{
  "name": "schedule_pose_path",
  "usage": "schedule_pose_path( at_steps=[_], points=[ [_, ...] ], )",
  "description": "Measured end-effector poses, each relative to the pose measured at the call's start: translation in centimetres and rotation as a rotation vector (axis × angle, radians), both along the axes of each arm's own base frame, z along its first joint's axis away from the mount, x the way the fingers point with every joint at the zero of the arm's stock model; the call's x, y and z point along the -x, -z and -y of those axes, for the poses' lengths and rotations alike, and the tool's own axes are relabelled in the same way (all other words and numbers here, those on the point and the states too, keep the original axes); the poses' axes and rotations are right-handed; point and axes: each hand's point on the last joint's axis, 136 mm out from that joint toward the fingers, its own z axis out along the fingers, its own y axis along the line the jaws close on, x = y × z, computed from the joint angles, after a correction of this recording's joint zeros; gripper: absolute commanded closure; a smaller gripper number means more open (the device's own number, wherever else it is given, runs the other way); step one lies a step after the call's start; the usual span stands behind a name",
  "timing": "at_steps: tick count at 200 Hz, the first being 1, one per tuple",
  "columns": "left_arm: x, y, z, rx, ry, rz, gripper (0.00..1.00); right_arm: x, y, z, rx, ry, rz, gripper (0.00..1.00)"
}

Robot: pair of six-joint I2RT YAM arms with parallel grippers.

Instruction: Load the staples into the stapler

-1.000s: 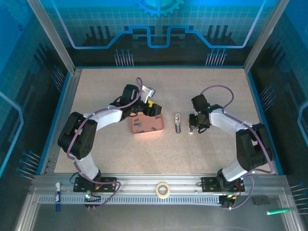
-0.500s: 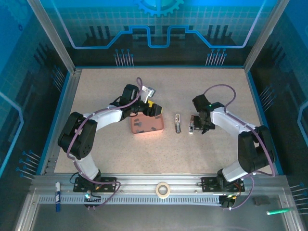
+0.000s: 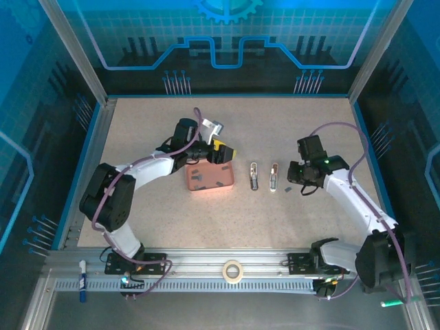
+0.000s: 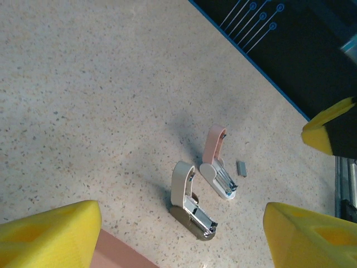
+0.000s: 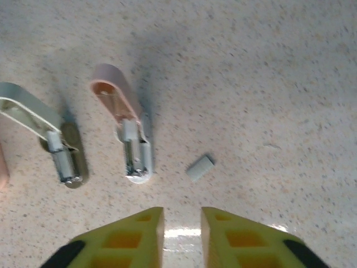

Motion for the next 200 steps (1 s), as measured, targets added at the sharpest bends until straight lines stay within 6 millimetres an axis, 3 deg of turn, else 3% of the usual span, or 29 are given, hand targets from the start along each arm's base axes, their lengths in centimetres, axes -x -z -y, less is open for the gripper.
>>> schedule_pose_path(
  at_steps=[38,77,136,200],
  points=[
    [0.0,-1.4,-0.4,-0.003,-0.023,0.032,0.21,1.2,3.7,0.4,-0.047,0.082,-0.194,0.55],
    [-0.2,-0.5,-1.0,-0.053,-0.058,0.020,0.20,1.8,7.2,-0.1,-0.065,0.144,-0.344,0.52],
    [-0.6,0.4,-1.9,-0.096,-0.092,0.012,0.19,1.2,8.5,-0.2,-0.080,0.253,-0.388,0.55],
    [-1.9,1.5,-4.9,-0.118,-0.167,-0.001,0.19,0.6,10.0,-0.4,-0.061,0.307,-0.421,0.59]
  ],
)
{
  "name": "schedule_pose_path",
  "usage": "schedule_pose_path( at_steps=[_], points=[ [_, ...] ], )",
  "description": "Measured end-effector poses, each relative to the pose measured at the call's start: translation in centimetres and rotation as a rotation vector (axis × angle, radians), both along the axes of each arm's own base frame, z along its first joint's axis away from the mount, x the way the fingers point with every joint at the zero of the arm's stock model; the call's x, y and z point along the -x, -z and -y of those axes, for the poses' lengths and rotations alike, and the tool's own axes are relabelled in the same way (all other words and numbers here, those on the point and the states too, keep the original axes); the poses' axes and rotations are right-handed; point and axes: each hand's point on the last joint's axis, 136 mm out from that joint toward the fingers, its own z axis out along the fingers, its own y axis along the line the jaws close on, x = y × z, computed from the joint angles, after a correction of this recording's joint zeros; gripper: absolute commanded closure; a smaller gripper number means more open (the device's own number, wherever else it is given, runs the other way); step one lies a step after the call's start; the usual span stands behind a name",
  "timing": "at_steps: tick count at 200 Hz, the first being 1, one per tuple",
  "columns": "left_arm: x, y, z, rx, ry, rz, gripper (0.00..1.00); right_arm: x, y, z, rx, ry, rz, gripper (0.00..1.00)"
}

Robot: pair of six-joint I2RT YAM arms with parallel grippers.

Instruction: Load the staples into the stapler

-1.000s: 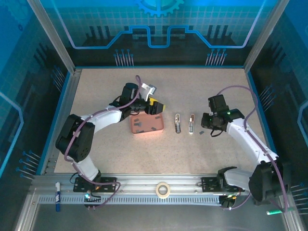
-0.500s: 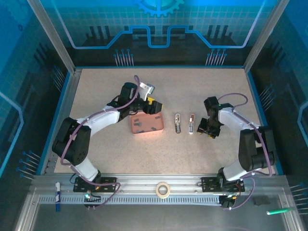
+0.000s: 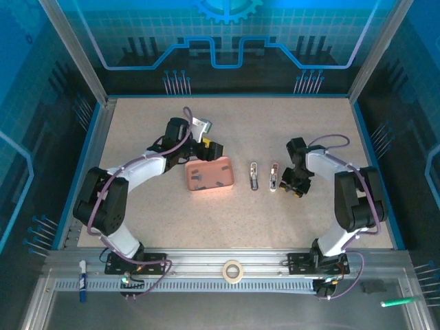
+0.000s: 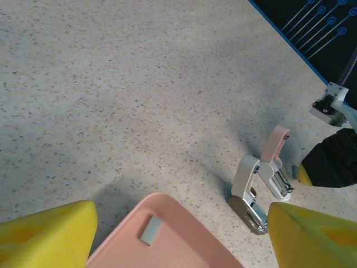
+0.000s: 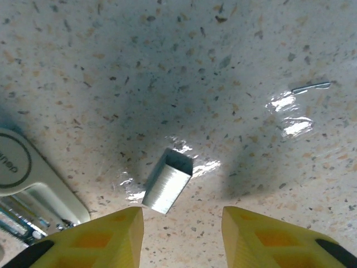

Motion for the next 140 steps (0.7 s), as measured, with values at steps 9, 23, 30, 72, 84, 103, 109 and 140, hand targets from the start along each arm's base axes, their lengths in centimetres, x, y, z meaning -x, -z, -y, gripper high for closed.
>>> schedule_pose_path(
  at_steps=[9,23,30,72,84,103,109,140],
  points=[
    [-0.1,0.0,-0.1,-0.004,0.001,0.006,0.19,-0.1,0.1,0.1,0.005,0.005,0.000,0.59],
    [0.0,0.0,-0.1,-0.010,0.005,0.012,0.19,-0.2,0.1,0.1,0.008,0.010,0.005,0.59],
    [0.0,0.1,-0.1,-0.011,0.006,0.012,0.19,-0.3,0.1,0.1,0.008,0.012,0.008,0.60],
    [0.0,0.1,-0.2,-0.014,0.003,0.013,0.19,-0.9,0.4,0.0,0.008,0.014,0.015,0.61],
    [0.0,0.1,-0.1,-0.014,0.004,0.013,0.19,-1.1,0.4,0.0,0.010,0.014,0.020,0.61],
    [0.0,0.2,-0.1,-0.014,0.004,0.012,0.19,-1.4,0.3,0.1,0.015,0.014,0.029,0.62],
    [0.0,0.2,-0.1,-0.014,0.004,0.012,0.19,-1.5,0.3,0.1,0.016,0.014,0.032,0.63],
    [0.0,0.1,-0.1,-0.014,0.004,0.013,0.19,-1.8,0.4,0.1,0.020,0.013,0.039,0.64]
  ],
)
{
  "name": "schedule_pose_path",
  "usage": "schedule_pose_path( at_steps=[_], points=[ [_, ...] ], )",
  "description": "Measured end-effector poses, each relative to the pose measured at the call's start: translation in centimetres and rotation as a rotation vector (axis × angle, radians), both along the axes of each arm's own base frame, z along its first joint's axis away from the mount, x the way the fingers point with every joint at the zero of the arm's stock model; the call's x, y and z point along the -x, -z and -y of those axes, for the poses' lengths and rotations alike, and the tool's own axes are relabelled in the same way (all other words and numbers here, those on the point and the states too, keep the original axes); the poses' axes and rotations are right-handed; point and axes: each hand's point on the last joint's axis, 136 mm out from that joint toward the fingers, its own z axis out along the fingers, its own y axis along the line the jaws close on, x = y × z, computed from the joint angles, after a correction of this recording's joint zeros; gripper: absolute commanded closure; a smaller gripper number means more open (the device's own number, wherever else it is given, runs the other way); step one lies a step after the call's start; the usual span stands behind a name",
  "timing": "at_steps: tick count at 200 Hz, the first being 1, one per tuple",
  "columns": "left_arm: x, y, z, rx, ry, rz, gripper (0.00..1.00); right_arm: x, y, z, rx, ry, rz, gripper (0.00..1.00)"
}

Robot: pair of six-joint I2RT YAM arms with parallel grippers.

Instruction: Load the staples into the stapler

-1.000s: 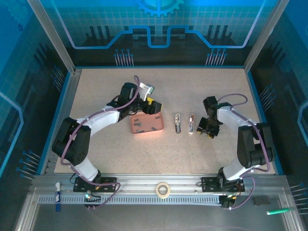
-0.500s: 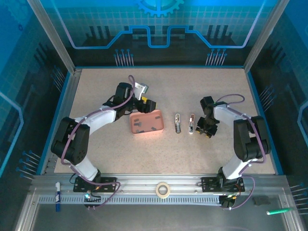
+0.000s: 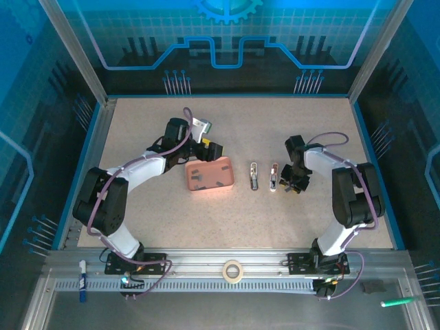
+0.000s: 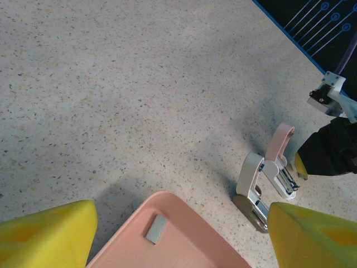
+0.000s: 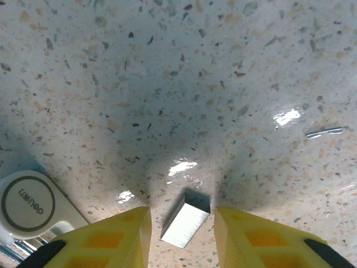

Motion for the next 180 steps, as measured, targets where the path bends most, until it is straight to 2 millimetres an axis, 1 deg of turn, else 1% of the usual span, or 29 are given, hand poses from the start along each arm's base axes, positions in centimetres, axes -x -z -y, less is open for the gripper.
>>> schedule_pose_path(
  at_steps=[34,80,101,122,141,155,180],
  points=[
    [0.00,0.00,0.00,0.000,0.000,0.000,0.19,0.09,0.39,0.04,0.004,0.000,-0.012,0.66],
    [-0.01,-0.02,0.01,0.001,0.000,0.000,0.19,0.13,0.46,0.12,0.007,-0.010,-0.015,0.74],
    [-0.05,-0.09,0.02,0.002,0.000,0.003,0.19,0.21,0.48,0.23,0.013,-0.016,-0.018,0.76],
    [-0.10,-0.17,0.04,0.004,0.000,0.007,0.19,0.26,0.49,0.28,0.014,-0.017,-0.021,0.76],
    [-0.12,-0.20,0.05,0.005,0.000,0.009,0.19,0.21,0.49,0.26,0.012,-0.022,-0.018,0.70],
    [-0.17,-0.29,0.07,0.006,-0.001,0.013,0.19,0.12,0.49,0.19,0.009,-0.025,-0.015,0.71],
    [-0.17,-0.30,0.07,0.007,0.000,0.013,0.19,0.14,0.49,0.20,0.010,-0.031,-0.015,0.75]
  ],
)
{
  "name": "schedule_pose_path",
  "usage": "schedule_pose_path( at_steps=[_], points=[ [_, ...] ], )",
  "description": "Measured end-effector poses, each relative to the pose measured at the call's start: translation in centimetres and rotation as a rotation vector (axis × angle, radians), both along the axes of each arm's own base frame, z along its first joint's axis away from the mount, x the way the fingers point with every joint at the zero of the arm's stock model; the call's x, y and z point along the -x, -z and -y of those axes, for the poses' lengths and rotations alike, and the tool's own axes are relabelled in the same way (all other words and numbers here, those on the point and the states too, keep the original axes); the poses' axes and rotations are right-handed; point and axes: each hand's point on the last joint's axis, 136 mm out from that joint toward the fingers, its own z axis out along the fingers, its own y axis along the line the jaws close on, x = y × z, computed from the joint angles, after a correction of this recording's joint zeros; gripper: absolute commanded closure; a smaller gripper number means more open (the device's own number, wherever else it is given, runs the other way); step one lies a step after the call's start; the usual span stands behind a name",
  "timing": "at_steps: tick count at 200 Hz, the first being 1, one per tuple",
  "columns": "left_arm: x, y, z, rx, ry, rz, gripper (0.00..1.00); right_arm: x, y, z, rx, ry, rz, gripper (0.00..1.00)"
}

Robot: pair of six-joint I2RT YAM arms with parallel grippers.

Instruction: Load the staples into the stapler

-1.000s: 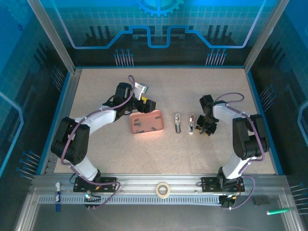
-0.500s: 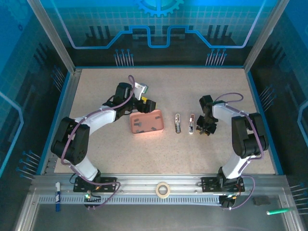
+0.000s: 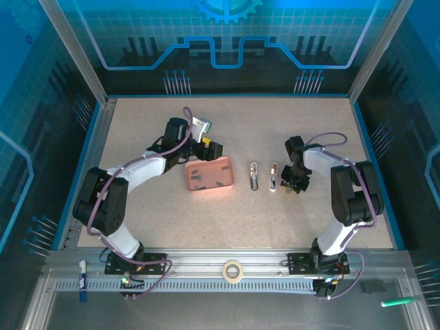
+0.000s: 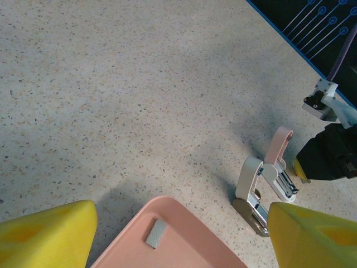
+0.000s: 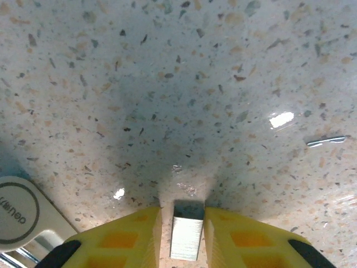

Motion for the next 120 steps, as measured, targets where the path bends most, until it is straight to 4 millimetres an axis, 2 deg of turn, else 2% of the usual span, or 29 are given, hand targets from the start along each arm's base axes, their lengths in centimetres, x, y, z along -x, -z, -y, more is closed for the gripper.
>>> schedule_pose_path(
  at_steps=[38,89,120],
  points=[
    [0.0,0.0,0.0,0.000,0.000,0.000,0.19,0.1,0.0,0.1,0.006,-0.020,-0.005,0.80],
    [0.0,0.0,0.0,0.001,-0.001,-0.002,0.19,0.0,-0.3,-0.1,-0.003,-0.065,0.037,0.82],
    [0.0,-0.1,0.1,0.013,-0.003,-0.006,0.19,-0.4,-2.3,-1.3,-0.005,-0.162,0.148,0.83]
  ],
)
